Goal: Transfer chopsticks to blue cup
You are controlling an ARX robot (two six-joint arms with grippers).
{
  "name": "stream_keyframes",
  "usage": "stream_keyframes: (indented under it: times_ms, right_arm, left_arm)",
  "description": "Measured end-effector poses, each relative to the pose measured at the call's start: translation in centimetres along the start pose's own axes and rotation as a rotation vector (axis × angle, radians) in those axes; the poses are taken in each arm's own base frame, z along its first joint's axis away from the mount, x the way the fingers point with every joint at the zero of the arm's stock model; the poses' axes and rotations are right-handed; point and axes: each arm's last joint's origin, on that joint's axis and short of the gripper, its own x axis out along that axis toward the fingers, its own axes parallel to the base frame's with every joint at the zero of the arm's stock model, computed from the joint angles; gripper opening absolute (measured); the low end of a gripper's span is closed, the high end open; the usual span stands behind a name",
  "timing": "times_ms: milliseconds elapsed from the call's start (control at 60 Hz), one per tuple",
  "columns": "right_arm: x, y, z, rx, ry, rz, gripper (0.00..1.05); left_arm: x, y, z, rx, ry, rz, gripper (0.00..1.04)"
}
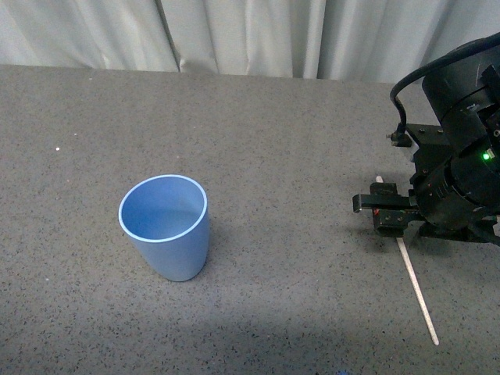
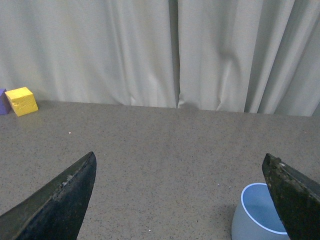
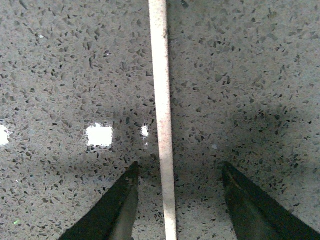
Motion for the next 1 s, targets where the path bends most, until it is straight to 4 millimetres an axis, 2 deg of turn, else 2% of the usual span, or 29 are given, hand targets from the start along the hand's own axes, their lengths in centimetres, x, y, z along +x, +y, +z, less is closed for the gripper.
stream_keyframes:
  times_ms: [283,483,567,617,650,667,817,883,1000]
  right_arm:
    - [0.0,-0.1,0.0,0.013,0.004,0.008,0.02]
    - [-1.4,-0.1,-0.6,0.042,-0.074,0.085,0.01]
    - [-3.6,0.5,-0.2,0.028,-0.221,0.139,0.01]
    - [-6.2,1.3,0.6,0.004,-0.373,0.197,0.01]
    - [-7.0,1.5,0.9,-0.005,-0.419,0.216,0.01]
    - [-8.3,2.0,1.3,-0.020,-0.493,0.250,0.01]
    - [-13.6,4.7,2.0,-0.147,-0.832,0.436,0.01]
    - [-14.7,6.3,1.7,-0.222,-0.959,0.491,0.01]
    - [-14.8,9.2,0.7,-0.372,-1.070,0.563,0.01]
  left_arm:
    - [0.0,0.0,0.0,0.000,0.000,0.000,0.98]
    - [0.0,0.0,0.0,0.000,0.000,0.000,0.98]
    - [0.0,0.0,0.0,0.000,0.000,0.000,0.98]
    - [0.0,0.0,0.0,0.000,0.000,0.000,0.98]
    - [0.0,0.0,0.0,0.000,0.000,0.000,0.98]
    - [0.0,0.0,0.0,0.000,0.000,0.000,0.98]
    - [0.0,0.0,0.0,0.000,0.000,0.000,0.98]
    - [0.0,0.0,0.0,0.000,0.000,0.000,0.98]
    - [0.0,0.0,0.0,0.000,0.000,0.000,0.98]
